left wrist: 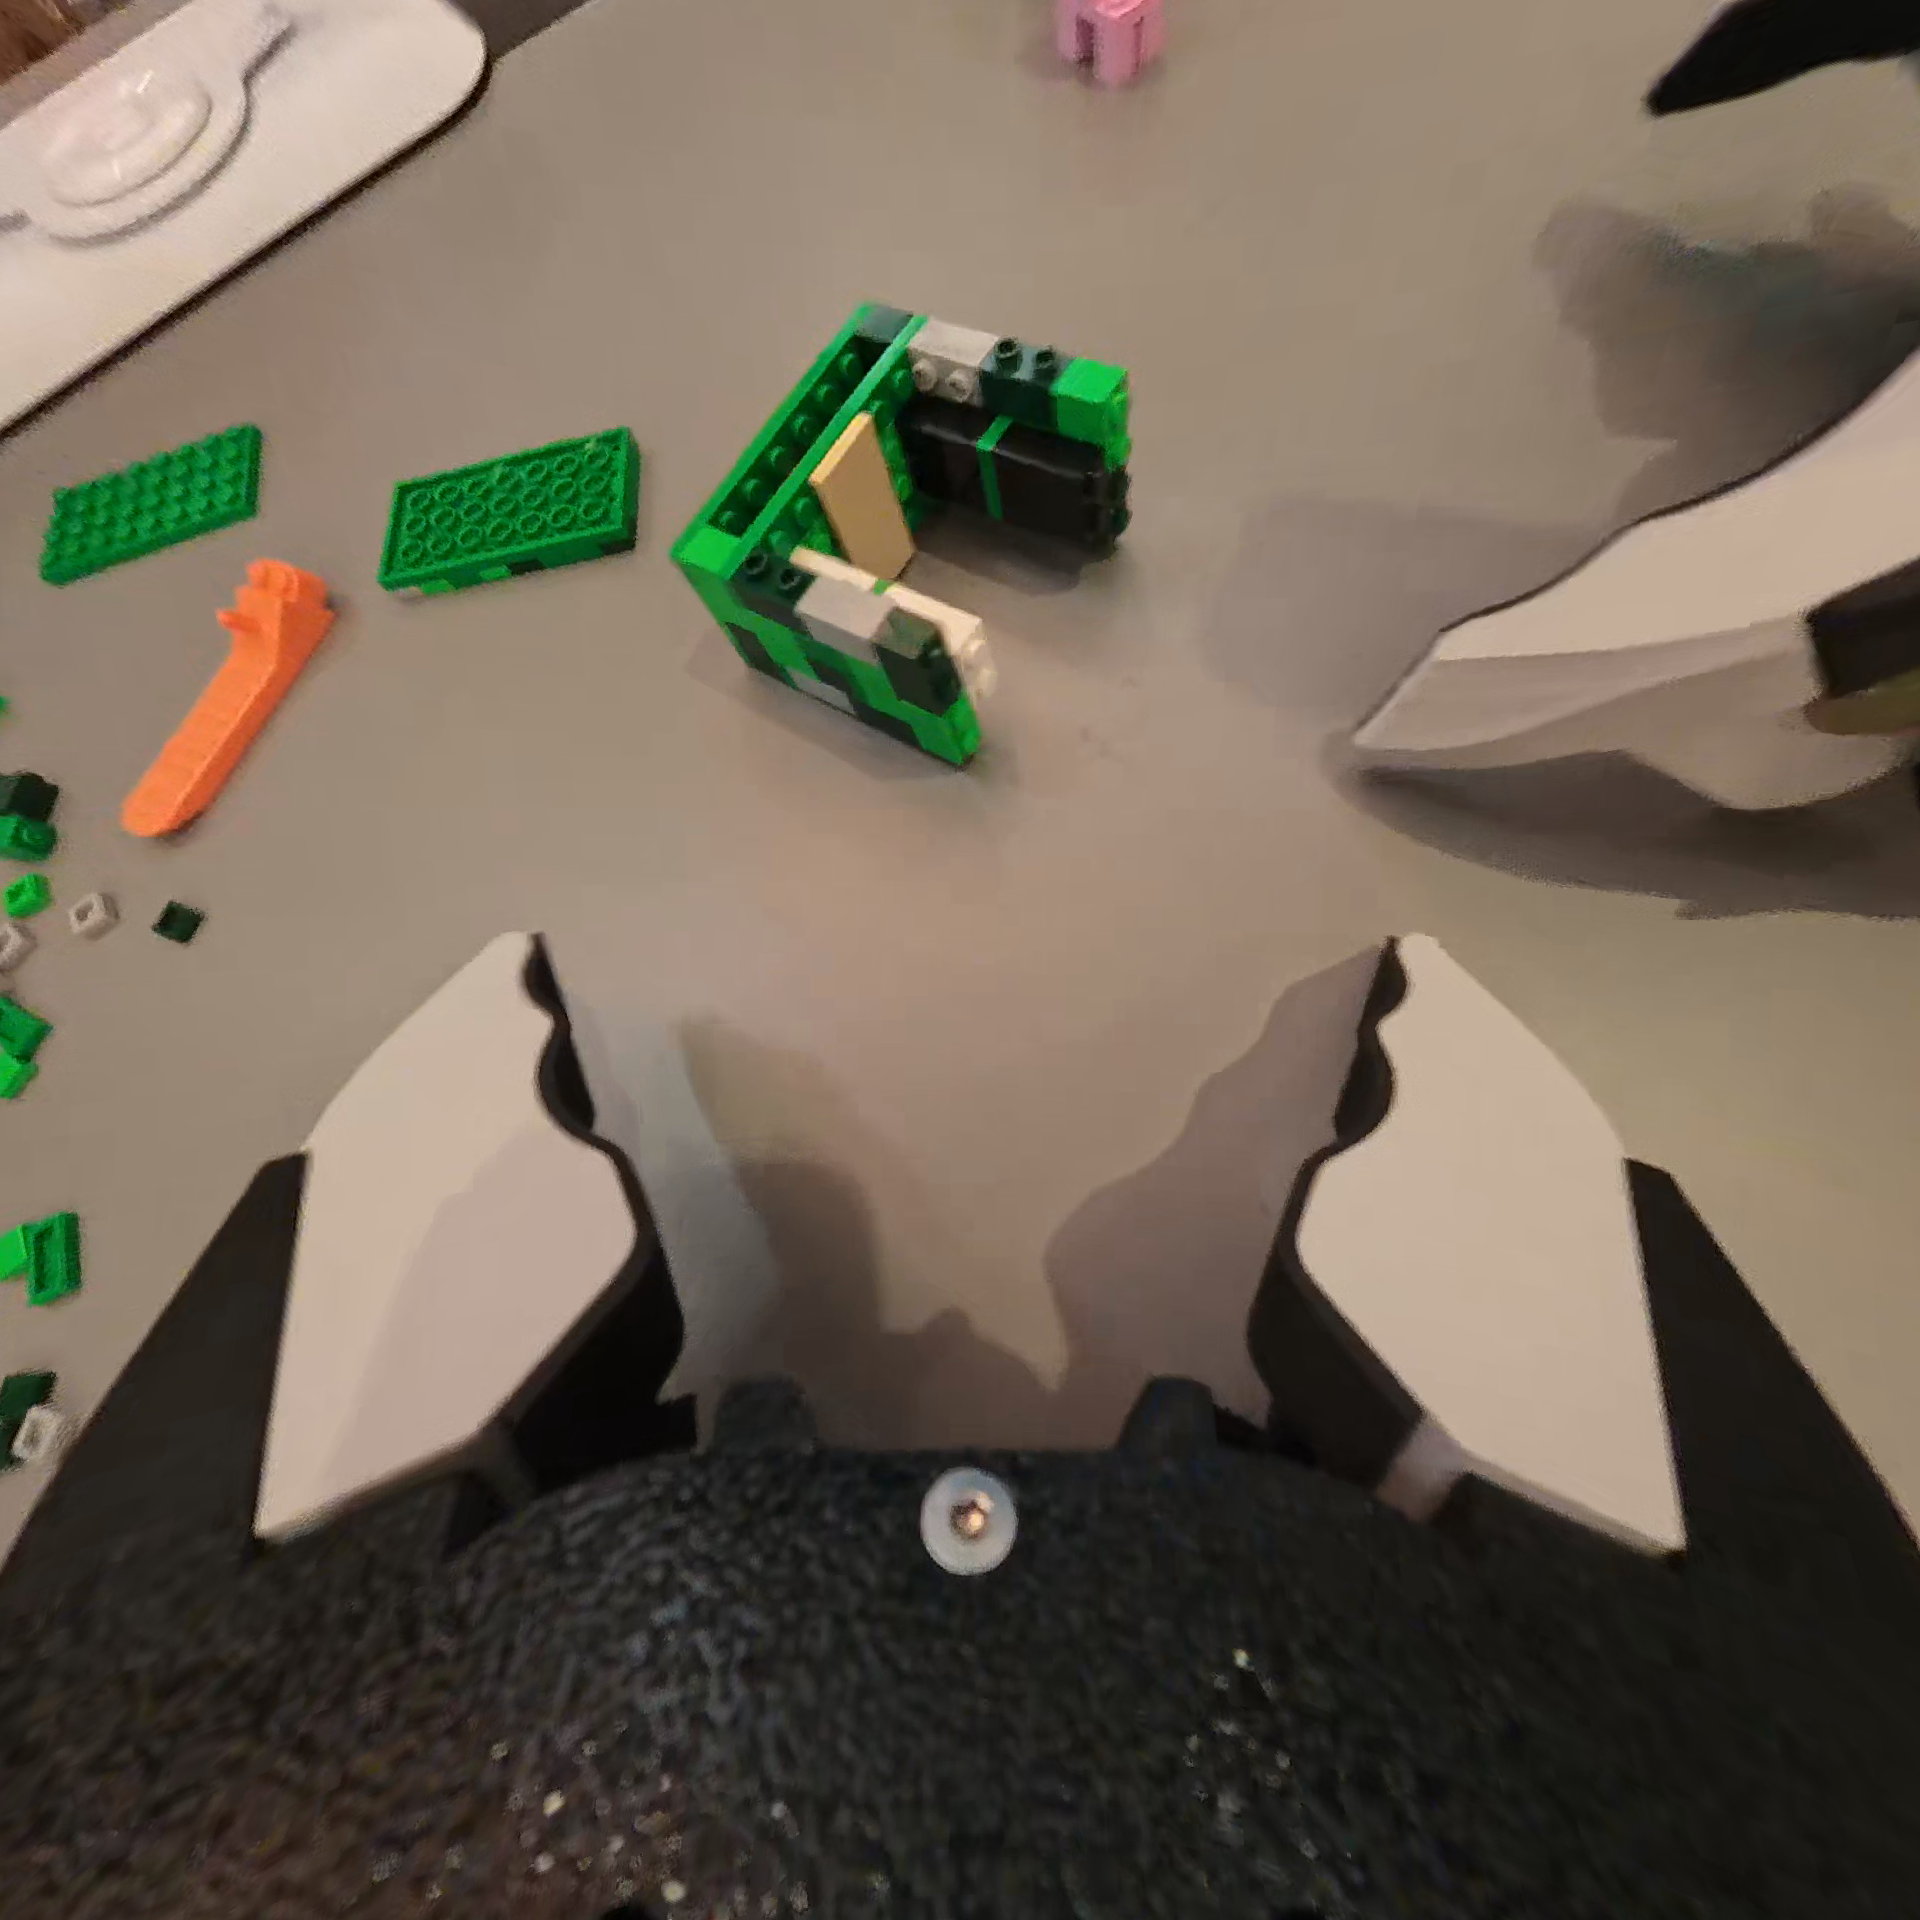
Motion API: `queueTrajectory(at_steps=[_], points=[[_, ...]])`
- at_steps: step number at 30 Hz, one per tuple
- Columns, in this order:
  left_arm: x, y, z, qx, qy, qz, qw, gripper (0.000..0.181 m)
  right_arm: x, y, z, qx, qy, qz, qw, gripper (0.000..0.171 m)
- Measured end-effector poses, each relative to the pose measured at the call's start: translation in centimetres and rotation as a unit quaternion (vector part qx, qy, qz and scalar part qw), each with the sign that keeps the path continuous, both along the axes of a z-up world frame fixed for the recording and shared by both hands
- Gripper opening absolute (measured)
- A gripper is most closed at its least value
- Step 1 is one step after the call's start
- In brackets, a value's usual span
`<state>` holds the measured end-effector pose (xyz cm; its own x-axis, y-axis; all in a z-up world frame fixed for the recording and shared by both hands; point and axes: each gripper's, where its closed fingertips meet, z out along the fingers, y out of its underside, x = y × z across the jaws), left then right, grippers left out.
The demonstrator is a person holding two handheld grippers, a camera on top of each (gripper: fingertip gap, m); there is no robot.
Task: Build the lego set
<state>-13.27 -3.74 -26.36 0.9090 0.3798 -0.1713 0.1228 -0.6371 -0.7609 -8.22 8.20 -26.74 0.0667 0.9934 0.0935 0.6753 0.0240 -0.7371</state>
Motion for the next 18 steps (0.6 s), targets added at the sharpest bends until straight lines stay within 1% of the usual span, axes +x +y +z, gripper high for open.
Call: queueTrajectory(at_steps=[3,5,6,7,8,9,10,11,12,13,14,15,17,18], points=[[0.9,0.3,0.7,0.011,0.037,-0.032,0.999,0.100,0.0,-0.1,0.7,0.031,0.021,0.003,0.999,0.141],[0.8,0.2,1.2,0.013,0.082,-0.024,0.996,0.073,0.0,-0.2,1.2,0.056,0.040,0.007,0.998,0.141],[1.0,0.3,1.4,0.010,0.107,-0.028,0.994,0.057,0.0,-0.3,1.5,0.066,0.048,0.010,0.997,0.140],[1.0,0.3,1.6,0.002,0.146,-0.028,0.989,0.043,0.0,-0.4,1.7,0.076,0.055,0.014,0.995,0.138],[0.7,0.2,1.9,-0.011,0.207,-0.017,0.978,0.035,0.0,-0.5,1.9,0.087,0.063,0.016,0.994,0.138],[0.0,0.0,2.4,-0.032,0.290,0.002,0.956,0.030,0.0,-0.6,2.1,0.093,0.068,0.021,0.993,0.137],[-0.6,-0.1,3.0,-0.055,0.386,0.020,0.920,0.030,0.1,-0.8,2.2,0.097,0.072,0.027,0.992,0.135],[-0.8,-0.1,3.9,-0.071,0.479,0.033,0.874,0.030,0.1,-0.9,2.3,0.102,0.076,0.030,0.991,0.135],[-0.7,0.0,4.7,-0.081,0.536,0.041,0.840,0.010,0.1,-1.0,2.4,0.105,0.081,0.031,0.991,0.137],[-0.4,0.1,4.7,-0.087,0.537,0.033,0.838,0.022,0.1,-1.0,2.6,0.106,0.086,0.034,0.990,0.137],[-0.3,0.3,4.6,-0.061,0.500,0.033,0.863,0.025,0.1,-1.0,2.7,0.105,0.090,0.034,0.990,0.137],[-0.4,0.0,4.8,-0.024,0.445,0.050,0.894,0.021,0.1,-1.0,2.8,0.102,0.094,0.034,0.990,0.137],[-1.3,-1.1,5.7,0.041,0.350,0.094,0.931,0.016,0.2,-1.1,3.2,0.093,0.109,0.035,0.989,0.138],[-1.3,-1.4,5.8,0.072,0.298,0.093,0.947,0.025,0.2,-1.2,3.6,0.089,0.123,0.038,0.988,0.138]])
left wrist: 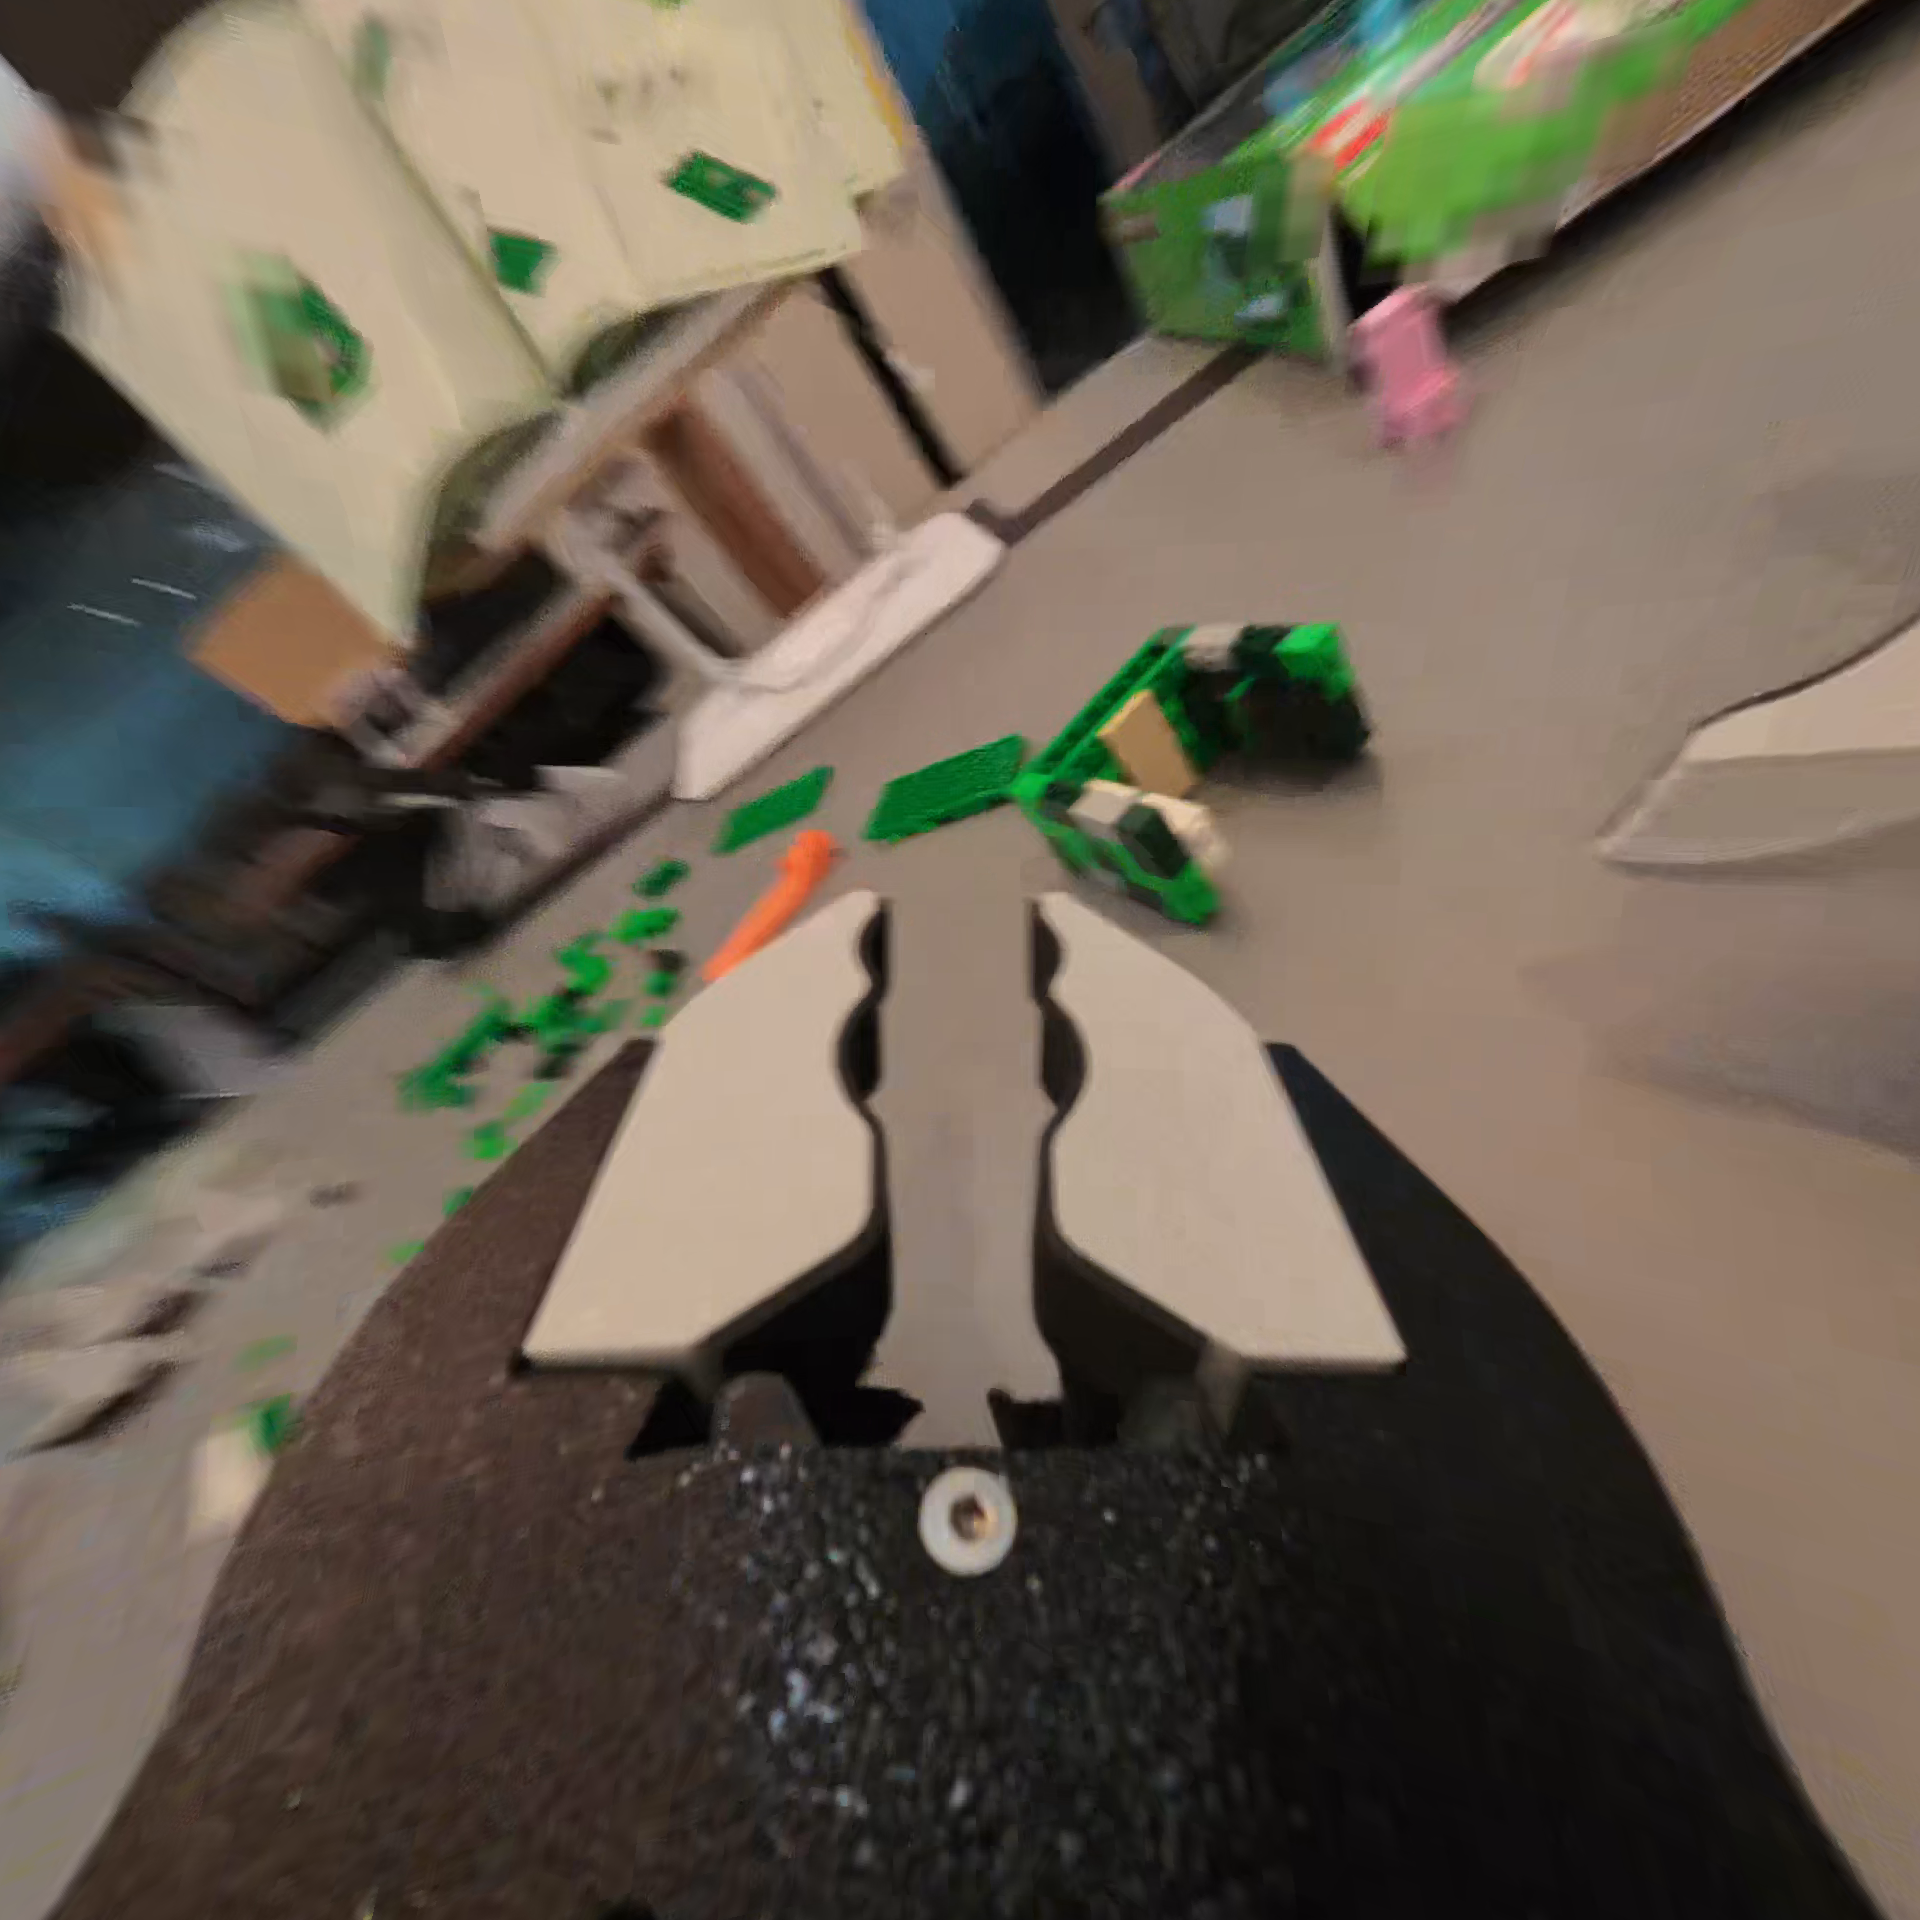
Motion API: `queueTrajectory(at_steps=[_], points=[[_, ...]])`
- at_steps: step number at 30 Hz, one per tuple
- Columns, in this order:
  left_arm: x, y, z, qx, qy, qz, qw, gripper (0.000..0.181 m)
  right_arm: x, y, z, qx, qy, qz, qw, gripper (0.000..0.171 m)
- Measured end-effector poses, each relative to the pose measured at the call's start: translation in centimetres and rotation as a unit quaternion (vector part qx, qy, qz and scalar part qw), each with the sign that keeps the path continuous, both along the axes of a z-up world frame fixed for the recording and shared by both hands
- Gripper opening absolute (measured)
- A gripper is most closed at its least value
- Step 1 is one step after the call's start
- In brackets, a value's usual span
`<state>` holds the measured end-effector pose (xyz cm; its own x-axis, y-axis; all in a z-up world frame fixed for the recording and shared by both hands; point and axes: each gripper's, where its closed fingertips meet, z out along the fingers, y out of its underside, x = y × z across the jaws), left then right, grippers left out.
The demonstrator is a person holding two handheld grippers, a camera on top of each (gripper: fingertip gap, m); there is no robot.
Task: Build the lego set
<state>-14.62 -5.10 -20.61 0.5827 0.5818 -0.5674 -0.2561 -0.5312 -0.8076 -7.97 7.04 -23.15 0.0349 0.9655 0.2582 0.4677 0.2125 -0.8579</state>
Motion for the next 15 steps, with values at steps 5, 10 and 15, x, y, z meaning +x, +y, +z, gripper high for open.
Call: queueTrajectory(at_steps=[5,10,15], points=[[-0.6,-1.6,-1.4,0.000,-0.151,-0.004,0.988,0.069,2.4,-5.2,6.4,-0.181,0.152,0.106,0.966,0.120],[-1.5,-2.2,-1.5,-0.059,-0.158,0.016,0.986,0.124,6.7,-13.9,10.5,-0.181,0.157,0.178,0.954,0.144],[-0.9,-1.8,0.6,-0.094,-0.073,0.039,0.992,0.127,7.6,-16.0,12.1,-0.112,0.148,0.124,0.975,0.144]])
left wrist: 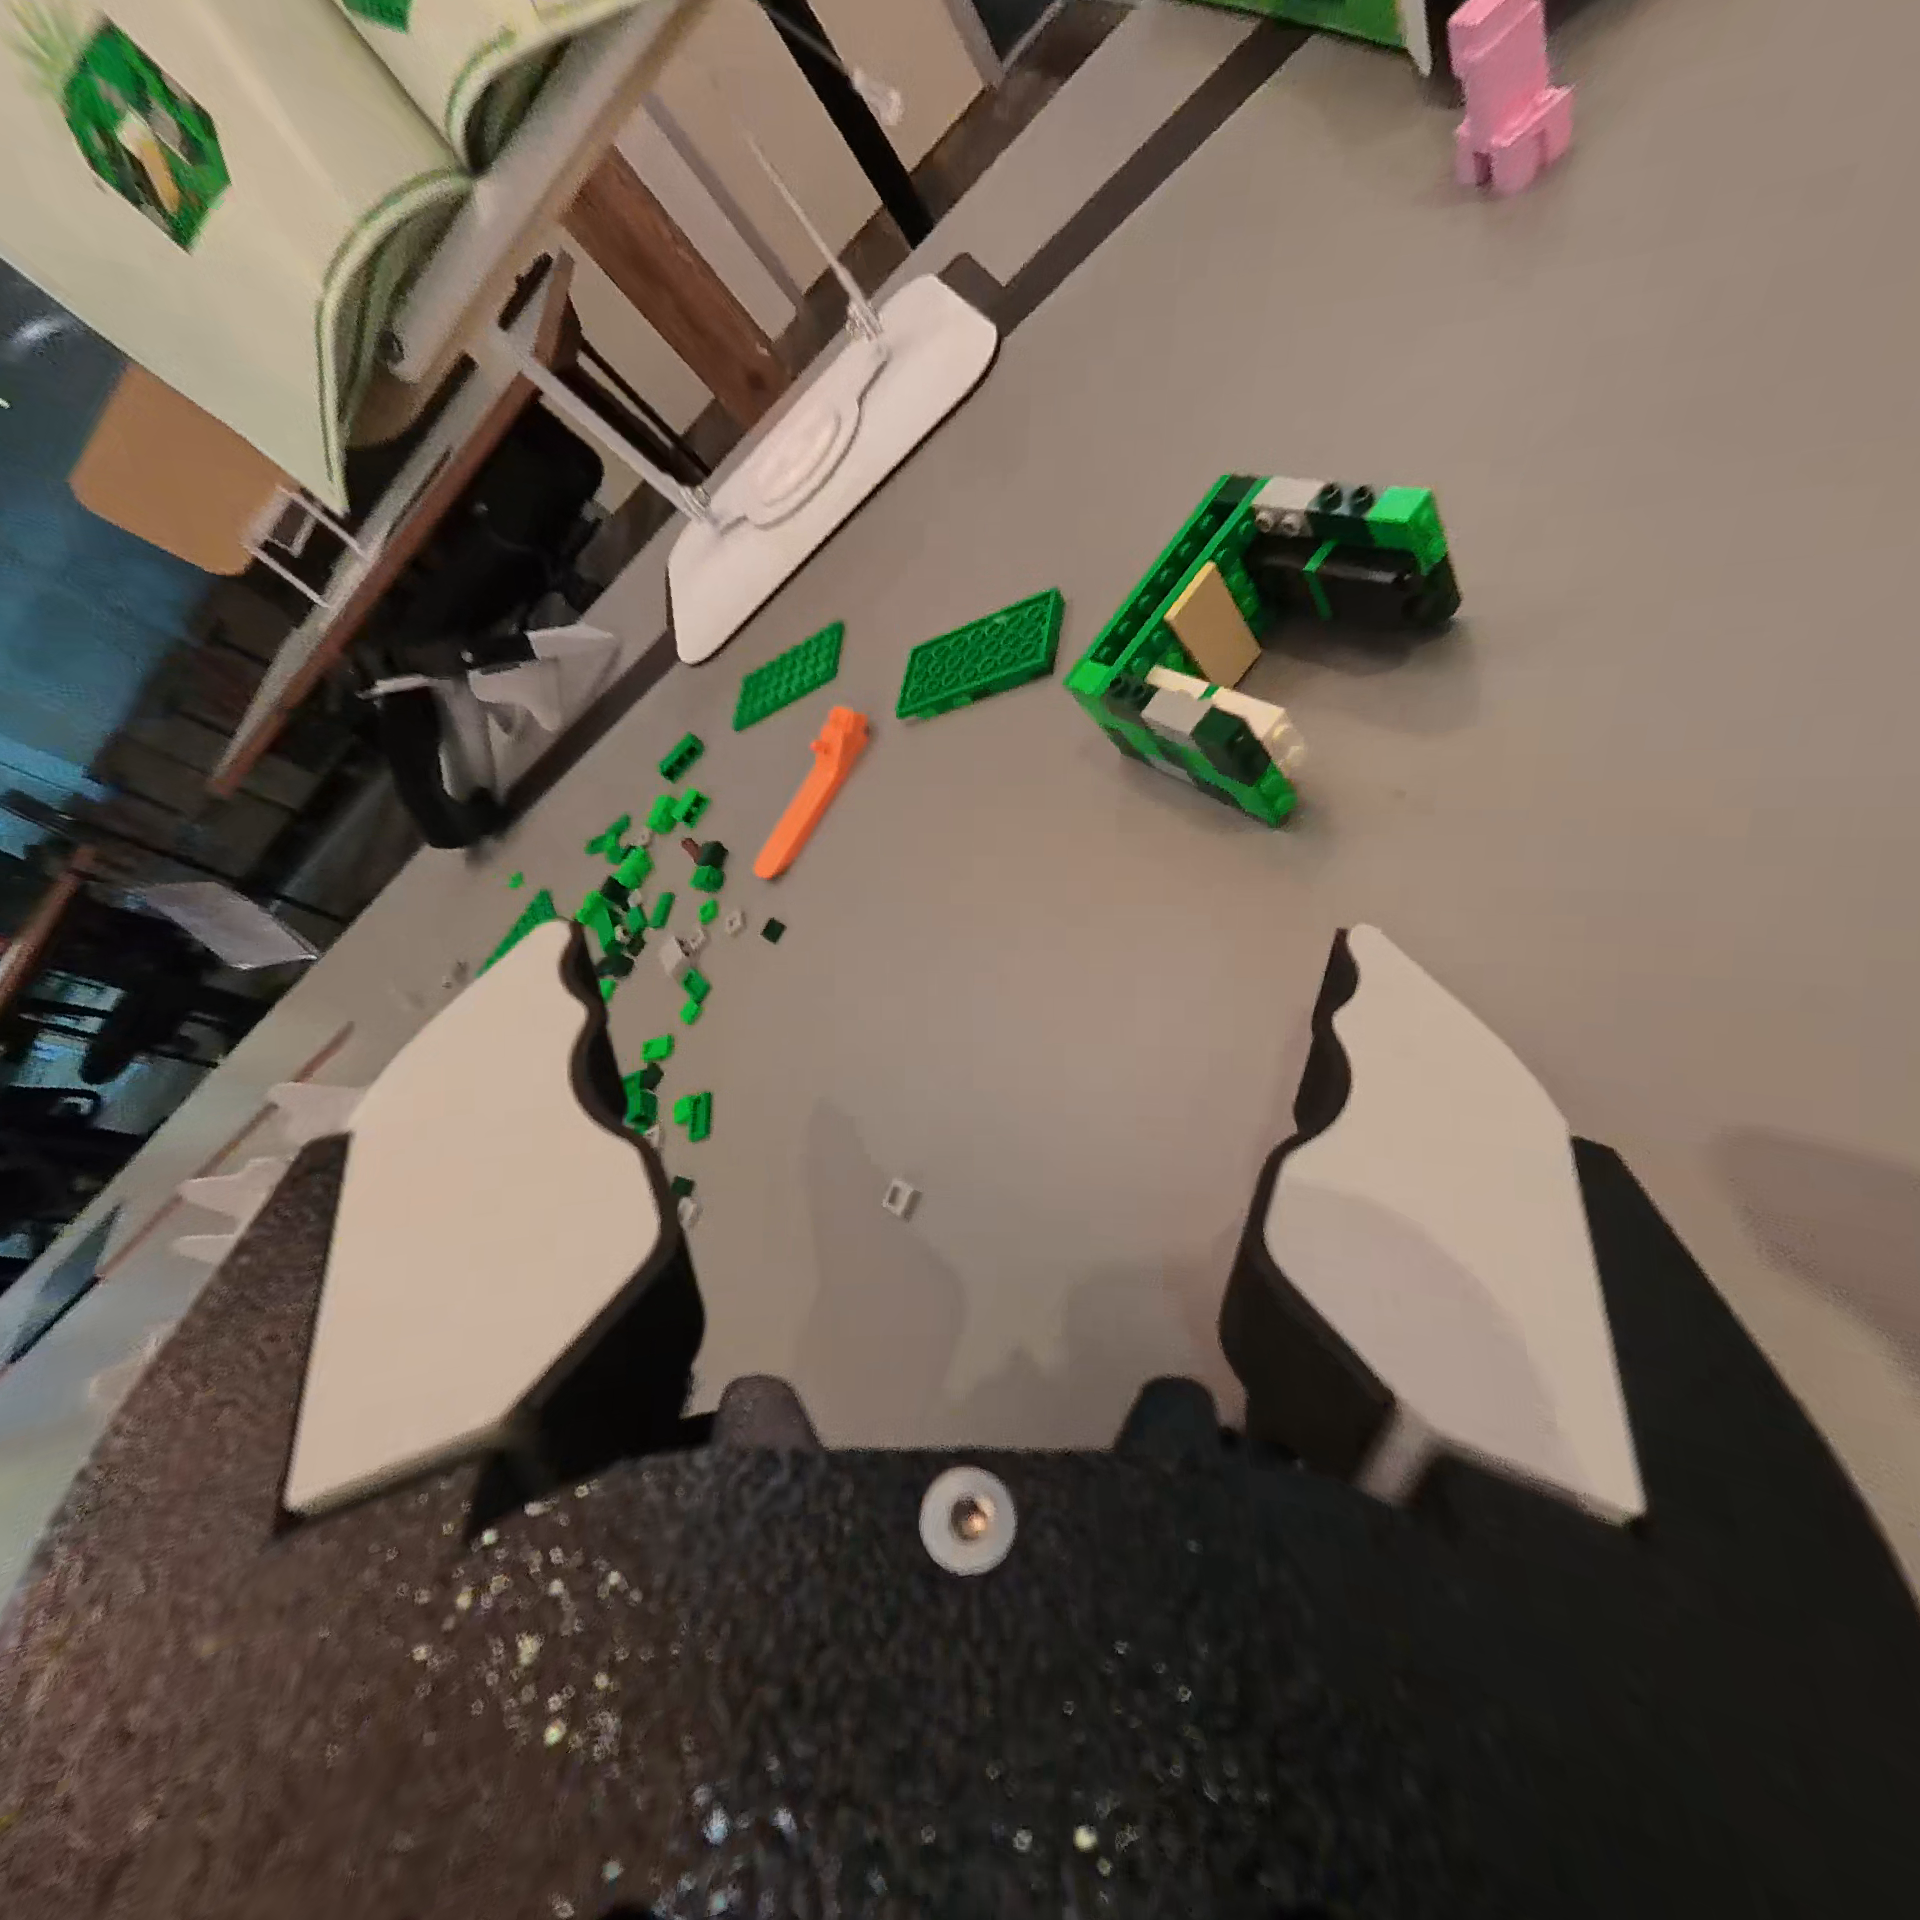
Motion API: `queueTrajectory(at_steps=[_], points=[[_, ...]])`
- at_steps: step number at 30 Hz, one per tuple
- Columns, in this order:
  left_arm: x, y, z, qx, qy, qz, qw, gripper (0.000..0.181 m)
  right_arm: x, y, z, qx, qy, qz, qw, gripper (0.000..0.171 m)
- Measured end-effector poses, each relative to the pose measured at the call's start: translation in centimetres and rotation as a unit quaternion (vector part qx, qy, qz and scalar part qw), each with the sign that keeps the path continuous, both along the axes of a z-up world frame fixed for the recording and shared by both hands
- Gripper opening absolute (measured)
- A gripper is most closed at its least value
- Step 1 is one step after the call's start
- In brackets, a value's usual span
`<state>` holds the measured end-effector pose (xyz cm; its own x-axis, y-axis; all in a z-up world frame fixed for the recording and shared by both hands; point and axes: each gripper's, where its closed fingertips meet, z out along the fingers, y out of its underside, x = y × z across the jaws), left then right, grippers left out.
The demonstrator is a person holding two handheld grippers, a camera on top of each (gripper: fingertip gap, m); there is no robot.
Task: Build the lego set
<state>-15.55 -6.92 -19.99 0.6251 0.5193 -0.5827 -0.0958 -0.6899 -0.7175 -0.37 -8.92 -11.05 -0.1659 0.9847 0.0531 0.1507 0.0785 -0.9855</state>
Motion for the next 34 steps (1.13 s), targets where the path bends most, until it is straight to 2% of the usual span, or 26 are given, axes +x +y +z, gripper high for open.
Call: queueTrajectory(at_steps=[8,12,14,18,21,23,26,27,29,31,34], points=[[1.6,0.0,2.3,-0.010,0.071,0.006,0.997,0.128,-0.3,0.5,-1.4,-0.007,-0.035,-0.020,0.999,0.143],[0.5,-2.6,3.2,-0.061,0.126,0.073,0.987,0.141,0.1,0.8,-1.5,0.012,-0.056,-0.033,0.998,0.144],[0.7,-3.2,3.0,-0.077,0.119,0.083,0.986,0.144,0.3,0.7,-1.2,0.022,-0.064,-0.035,0.997,0.144],[2.2,-3.0,3.4,-0.038,0.096,0.051,0.993,0.130,1.0,-0.2,-0.1,0.046,-0.057,-0.012,0.997,0.144],[2.0,-5.9,5.2,0.040,0.050,0.058,0.996,0.129,2.1,4.2,1.8,0.004,-0.004,-0.066,0.998,0.138],[3.9,-6.1,7.0,0.146,-0.019,-0.009,0.989,0.131,2.3,9.0,0.6,0.017,-0.016,-0.152,0.988,0.139],[12.3,-3.9,12.1,0.289,-0.098,-0.212,0.928,0.131,1.9,12.4,-2.7,0.048,-0.068,-0.226,0.970,0.136],[15.0,-3.4,13.2,0.299,-0.109,-0.254,0.913,0.132,1.7,12.8,-3.7,0.065,-0.086,-0.242,0.964,0.132],[18.5,-2.2,13.0,0.250,-0.128,-0.278,0.919,0.145,1.5,13.6,-5.3,0.111,-0.119,-0.276,0.947,0.132],[21.6,-0.8,12.2,0.208,-0.150,-0.311,0.915,0.147,1.4,14.1,-6.3,0.154,-0.141,-0.300,0.931,0.133],[23.2,0.5,11.7,0.194,-0.144,-0.322,0.916,0.146,1.3,14.3,-6.8,0.191,-0.157,-0.319,0.915,0.132]])
